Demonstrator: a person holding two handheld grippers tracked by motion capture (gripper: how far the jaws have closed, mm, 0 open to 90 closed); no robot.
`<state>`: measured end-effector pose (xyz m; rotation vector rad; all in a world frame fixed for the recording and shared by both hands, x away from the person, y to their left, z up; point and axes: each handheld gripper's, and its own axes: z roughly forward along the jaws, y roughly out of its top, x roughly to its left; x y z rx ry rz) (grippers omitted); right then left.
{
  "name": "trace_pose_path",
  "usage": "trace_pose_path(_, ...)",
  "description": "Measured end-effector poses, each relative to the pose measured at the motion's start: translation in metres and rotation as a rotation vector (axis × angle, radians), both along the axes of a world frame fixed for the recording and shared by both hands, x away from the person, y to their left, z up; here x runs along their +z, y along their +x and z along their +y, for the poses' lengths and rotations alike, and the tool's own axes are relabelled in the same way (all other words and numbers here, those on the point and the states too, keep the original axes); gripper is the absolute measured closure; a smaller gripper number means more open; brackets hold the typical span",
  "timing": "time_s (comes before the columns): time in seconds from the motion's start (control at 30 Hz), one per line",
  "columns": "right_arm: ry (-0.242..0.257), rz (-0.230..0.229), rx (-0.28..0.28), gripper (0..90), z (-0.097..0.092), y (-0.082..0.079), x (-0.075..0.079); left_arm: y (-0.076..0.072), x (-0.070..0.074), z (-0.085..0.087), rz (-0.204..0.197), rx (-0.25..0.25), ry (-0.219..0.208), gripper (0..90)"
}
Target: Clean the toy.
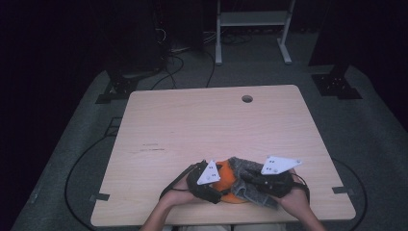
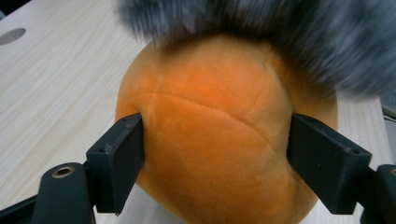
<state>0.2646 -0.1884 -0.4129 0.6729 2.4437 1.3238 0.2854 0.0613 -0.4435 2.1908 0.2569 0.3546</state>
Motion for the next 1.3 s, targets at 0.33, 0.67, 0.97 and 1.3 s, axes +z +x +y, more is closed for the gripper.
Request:
trace_pose_path(0.33,0.130,0.110,-0.099,77.9,-0.038,0.013,-0.007,0.004,-0.003,0.003,0.019,0.015,0.012,20.2)
trace_pose_path(0.67,0.059,0.108,-0.114,77.5,-0.042,0.016,-0.016,0.004,-0.004,0.004,0.019,0.020,0.002,20.1)
trace_pose_path(0.97,0.123,0.065,-0.083,76.8,-0.037,0.006,-0.011,0.005,-0.008,0.007,0.037,0.030,-0.016,19.8)
trace_pose_path(1.3,0.156,0.098,-0.111,76.9,-0.044,0.012,-0.010,0.005,-0.008,0.006,0.037,0.033,-0.018,19.8)
